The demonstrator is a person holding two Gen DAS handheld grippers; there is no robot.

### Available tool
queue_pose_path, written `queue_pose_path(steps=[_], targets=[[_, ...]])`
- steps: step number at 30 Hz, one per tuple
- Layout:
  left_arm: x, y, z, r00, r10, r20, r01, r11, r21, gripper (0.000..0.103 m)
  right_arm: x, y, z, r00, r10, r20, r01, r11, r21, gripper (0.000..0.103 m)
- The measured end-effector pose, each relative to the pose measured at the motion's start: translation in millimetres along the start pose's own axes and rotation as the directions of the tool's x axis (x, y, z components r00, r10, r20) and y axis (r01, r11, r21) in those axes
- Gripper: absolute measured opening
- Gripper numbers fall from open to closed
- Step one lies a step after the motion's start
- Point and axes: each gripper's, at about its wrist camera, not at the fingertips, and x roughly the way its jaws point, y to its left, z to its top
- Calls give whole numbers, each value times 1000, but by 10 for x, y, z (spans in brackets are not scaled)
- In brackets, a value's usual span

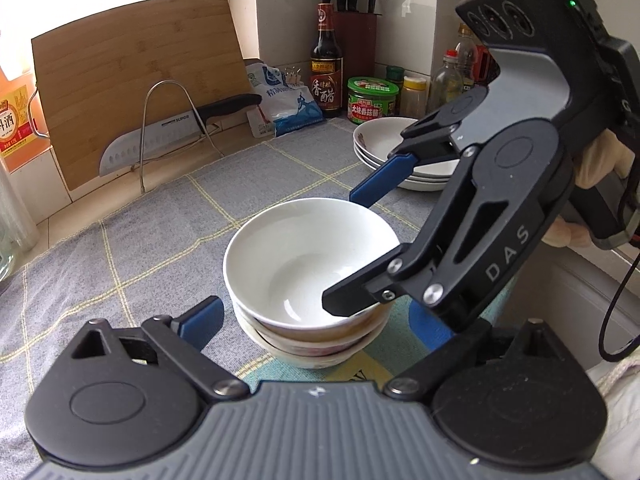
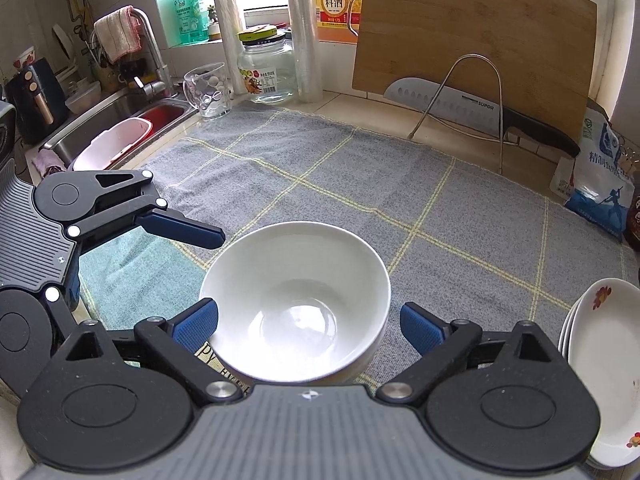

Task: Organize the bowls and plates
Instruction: 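Open the right gripper and withdraw it from the three-bowl stack, then grip the bowl stack from opposite sides with the left and right grippers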

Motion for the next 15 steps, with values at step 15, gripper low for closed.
queue_pose_path(steps=[15], targets=[[44,245,-250,998,-37,-57,37,999,4,99,-331,-69,-247,999,7,48,-5,999,-43,103]])
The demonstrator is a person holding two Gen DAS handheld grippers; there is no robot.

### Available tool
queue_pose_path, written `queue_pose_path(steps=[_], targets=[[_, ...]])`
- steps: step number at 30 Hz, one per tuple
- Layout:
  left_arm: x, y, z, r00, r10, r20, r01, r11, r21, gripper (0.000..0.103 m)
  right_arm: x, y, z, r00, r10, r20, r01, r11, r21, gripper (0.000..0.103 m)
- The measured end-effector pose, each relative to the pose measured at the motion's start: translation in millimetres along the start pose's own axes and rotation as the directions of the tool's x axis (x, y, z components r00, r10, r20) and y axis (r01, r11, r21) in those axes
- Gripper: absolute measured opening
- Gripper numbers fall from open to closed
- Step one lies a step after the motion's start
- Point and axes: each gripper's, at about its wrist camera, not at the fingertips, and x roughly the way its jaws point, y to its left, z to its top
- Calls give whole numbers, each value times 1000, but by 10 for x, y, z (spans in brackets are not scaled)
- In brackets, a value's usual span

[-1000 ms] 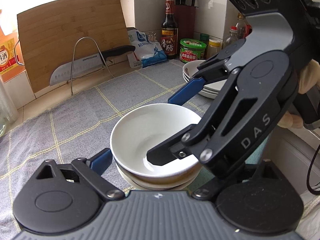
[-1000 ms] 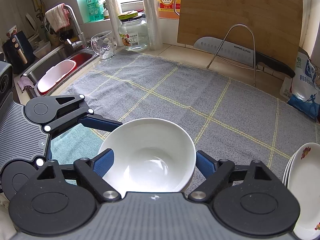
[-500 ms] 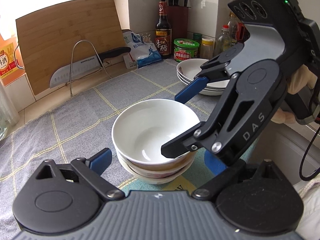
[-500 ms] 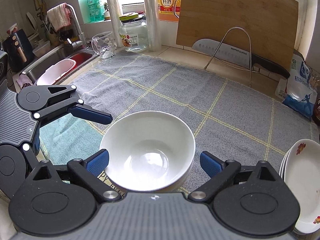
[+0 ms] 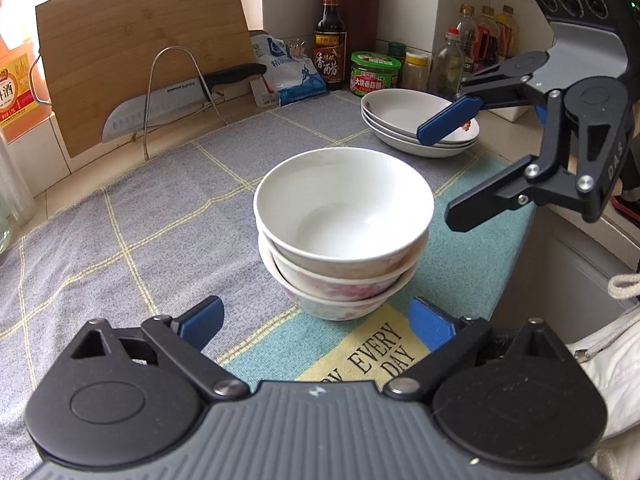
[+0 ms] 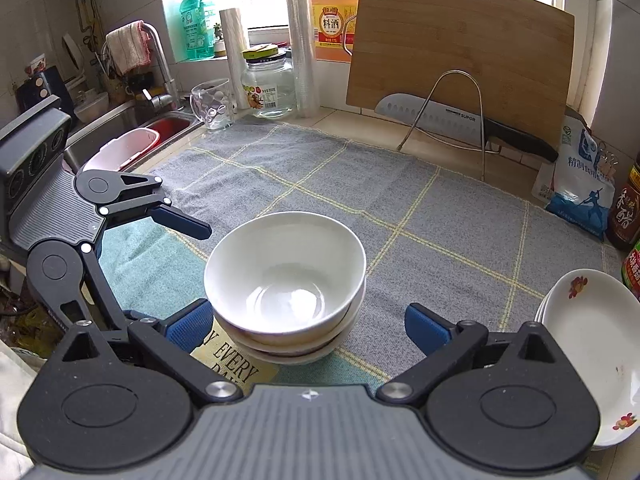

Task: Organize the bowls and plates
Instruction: 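Grip the bowl stack from opposite sides with the left and right grippers, then lift the bowl stack with both grippers and carry it over the plate stack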

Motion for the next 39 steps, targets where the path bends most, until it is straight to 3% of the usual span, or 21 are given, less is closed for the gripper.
queue_pose_path(steps=[12,24,31,39], targets=[[361,40,-82,998,-21,-62,24,999,41,99,498,70,-291,988,-39,-148,22,994,-112,103],[489,98,-7,993,-101,-64,108,987,116,98,638,51,-207,992,-15,-128,-9,982,-190,102],[524,172,74,980,-187,-65,196,964,180,96,644,68,-124,991,9,-136,-43,967,-250,96],[578,161,170,971,-219,-99,237,940,246,95,684,48,-97,985,33,-166,-76,964,-256,92]])
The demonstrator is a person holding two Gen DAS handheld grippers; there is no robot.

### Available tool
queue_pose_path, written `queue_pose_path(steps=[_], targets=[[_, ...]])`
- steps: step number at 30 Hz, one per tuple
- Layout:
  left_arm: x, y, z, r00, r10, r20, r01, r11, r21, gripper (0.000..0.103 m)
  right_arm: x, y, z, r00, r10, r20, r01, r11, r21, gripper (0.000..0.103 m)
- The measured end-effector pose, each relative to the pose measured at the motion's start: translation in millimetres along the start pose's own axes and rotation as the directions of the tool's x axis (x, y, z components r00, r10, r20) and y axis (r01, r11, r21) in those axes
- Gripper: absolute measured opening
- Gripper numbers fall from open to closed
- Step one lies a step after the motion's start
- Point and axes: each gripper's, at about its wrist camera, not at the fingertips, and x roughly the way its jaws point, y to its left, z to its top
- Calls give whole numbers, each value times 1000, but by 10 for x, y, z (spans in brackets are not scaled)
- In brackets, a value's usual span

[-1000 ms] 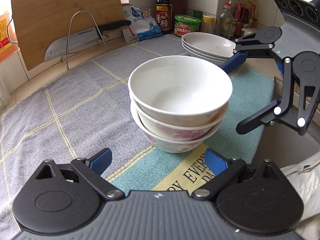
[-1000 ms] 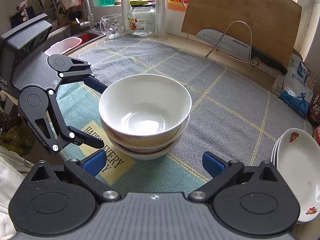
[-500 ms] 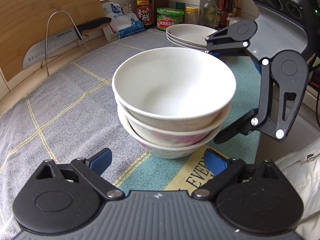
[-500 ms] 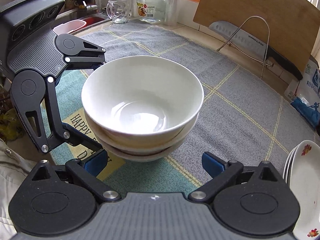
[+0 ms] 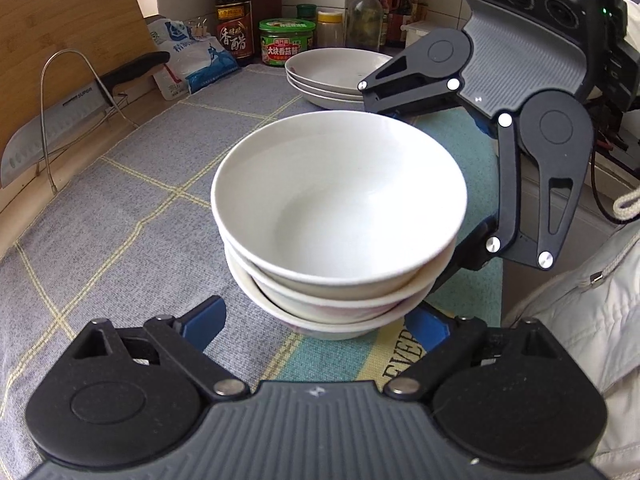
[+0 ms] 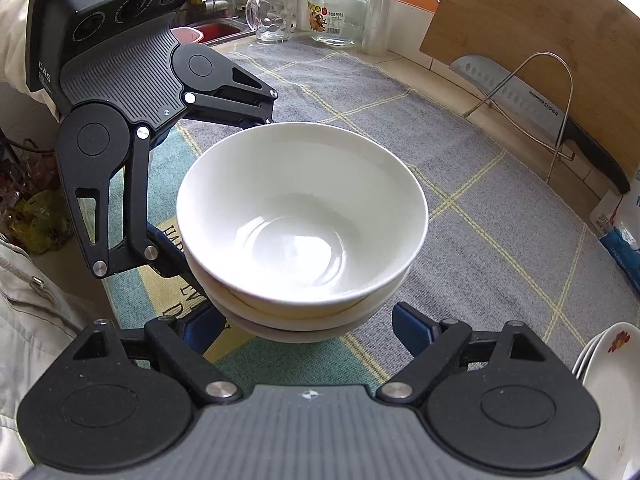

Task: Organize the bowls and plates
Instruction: 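Lift the bowl stack with both grippers and carry it over the plate stack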

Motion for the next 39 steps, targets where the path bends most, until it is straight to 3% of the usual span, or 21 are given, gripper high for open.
queue_pose_path(steps=[18,39], targets=[[79,71,90,994,-102,-41,105,992,69,86,-1,-24,15,998,51,-28,-50,998,31,77],[119,95,128,988,-142,-53,147,981,123,87,33,-20,64,997,51,-56,-50,999,21,78]])
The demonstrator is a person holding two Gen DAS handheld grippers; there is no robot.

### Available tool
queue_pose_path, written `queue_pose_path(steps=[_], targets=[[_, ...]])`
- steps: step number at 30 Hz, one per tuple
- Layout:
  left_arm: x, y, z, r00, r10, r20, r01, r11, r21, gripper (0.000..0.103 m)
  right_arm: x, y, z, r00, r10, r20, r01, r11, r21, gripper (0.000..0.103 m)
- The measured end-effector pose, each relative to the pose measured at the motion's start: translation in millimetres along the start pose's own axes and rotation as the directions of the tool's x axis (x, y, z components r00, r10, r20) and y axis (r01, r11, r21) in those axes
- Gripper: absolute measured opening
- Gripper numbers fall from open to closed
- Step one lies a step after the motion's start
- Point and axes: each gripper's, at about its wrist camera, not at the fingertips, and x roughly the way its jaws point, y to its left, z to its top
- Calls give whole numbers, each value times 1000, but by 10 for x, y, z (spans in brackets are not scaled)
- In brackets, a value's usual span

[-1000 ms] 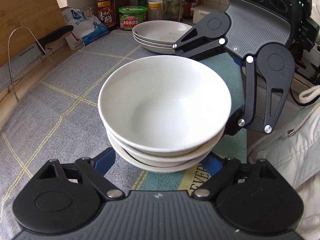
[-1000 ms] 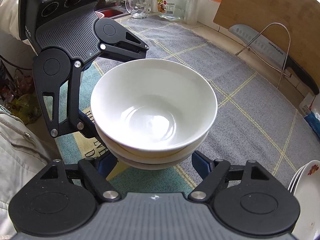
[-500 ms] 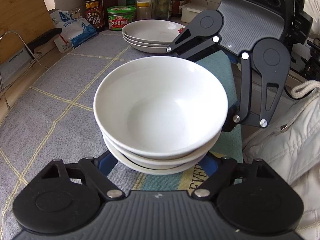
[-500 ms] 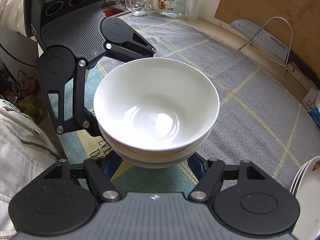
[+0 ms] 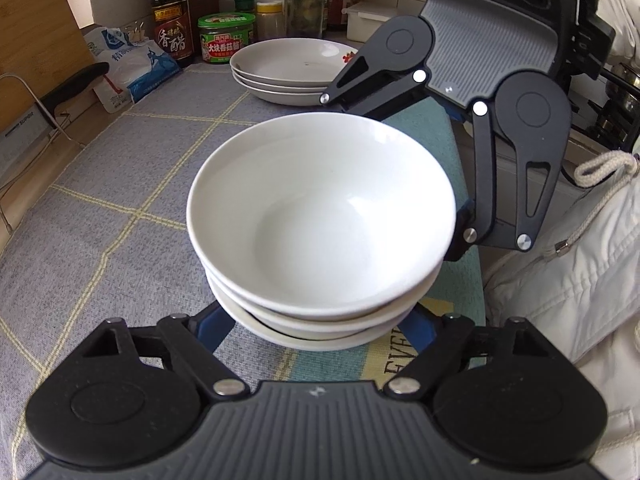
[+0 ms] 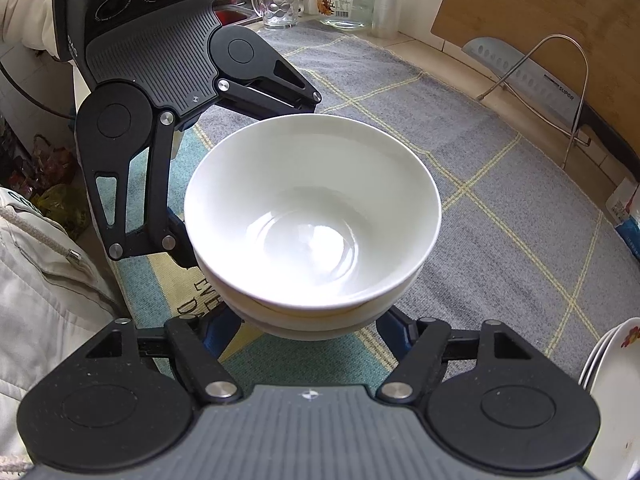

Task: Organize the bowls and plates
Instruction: 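Lift the bowl stack with both grippers and carry it over the plate stack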

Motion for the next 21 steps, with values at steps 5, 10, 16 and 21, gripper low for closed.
queue_pose_path(steps=[5,10,16,21], targets=[[20,20,0,1000,-11,-5,11,1000,9,87,35,-27,14,1000,9,-3,-9,1000,-8,80],[16,24,-1,1000,-18,-11,19,1000,17,87,49,-47,22,1000,19,-9,-19,1000,-15,80],[18,18,15,1000,-19,-22,20,1000,24,87,54,-69,36,999,32,-19,-33,999,-18,81],[-9,25,7,999,-23,-25,23,1000,12,87,58,-89,34,999,45,-20,-45,999,-7,82]])
